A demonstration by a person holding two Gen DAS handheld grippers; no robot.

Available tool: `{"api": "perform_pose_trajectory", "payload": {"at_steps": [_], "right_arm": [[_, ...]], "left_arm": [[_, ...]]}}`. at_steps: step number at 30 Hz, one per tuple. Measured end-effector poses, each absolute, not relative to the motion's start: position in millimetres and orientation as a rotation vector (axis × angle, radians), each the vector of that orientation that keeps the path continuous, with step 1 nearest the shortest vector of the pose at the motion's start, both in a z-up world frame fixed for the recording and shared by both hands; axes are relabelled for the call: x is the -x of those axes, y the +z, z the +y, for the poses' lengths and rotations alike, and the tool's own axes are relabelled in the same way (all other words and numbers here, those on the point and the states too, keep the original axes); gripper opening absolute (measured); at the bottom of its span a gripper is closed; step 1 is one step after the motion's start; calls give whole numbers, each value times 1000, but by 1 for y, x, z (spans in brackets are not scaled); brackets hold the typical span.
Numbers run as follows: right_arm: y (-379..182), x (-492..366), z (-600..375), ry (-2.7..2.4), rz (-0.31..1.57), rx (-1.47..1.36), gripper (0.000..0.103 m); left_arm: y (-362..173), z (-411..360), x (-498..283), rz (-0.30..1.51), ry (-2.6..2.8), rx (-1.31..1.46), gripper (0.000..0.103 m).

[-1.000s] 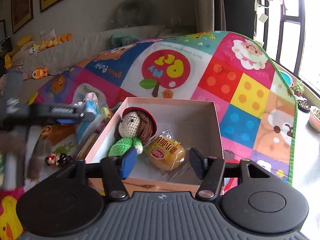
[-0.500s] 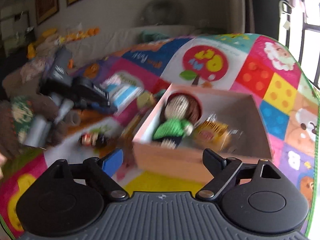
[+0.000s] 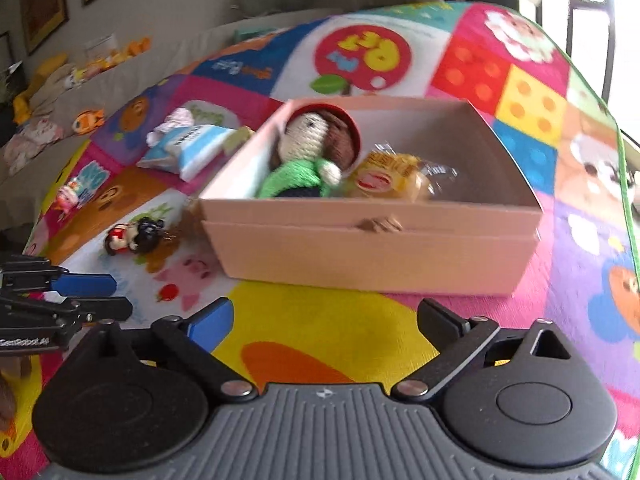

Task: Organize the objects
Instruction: 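Grasp the pink pig toy on the mat with the left tool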

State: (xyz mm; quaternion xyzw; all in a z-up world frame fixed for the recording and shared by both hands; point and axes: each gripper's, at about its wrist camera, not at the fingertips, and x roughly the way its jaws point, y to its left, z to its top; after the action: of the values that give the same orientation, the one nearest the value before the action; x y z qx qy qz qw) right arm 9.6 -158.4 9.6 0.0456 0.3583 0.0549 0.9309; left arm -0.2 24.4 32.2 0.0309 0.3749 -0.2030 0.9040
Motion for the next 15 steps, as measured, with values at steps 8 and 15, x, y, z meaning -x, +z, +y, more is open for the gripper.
{"api": "perform_pose_trajectory", "payload": {"at_steps": [8, 15], "right_arm": [[0, -7, -162, 94, 738, -119, 103], [-2, -7, -157, 83, 746, -81, 103]], "left_arm": [[23, -10, 0, 749, -464, -172, 101], [23, 6, 4, 714, -512, -87, 99]]}}
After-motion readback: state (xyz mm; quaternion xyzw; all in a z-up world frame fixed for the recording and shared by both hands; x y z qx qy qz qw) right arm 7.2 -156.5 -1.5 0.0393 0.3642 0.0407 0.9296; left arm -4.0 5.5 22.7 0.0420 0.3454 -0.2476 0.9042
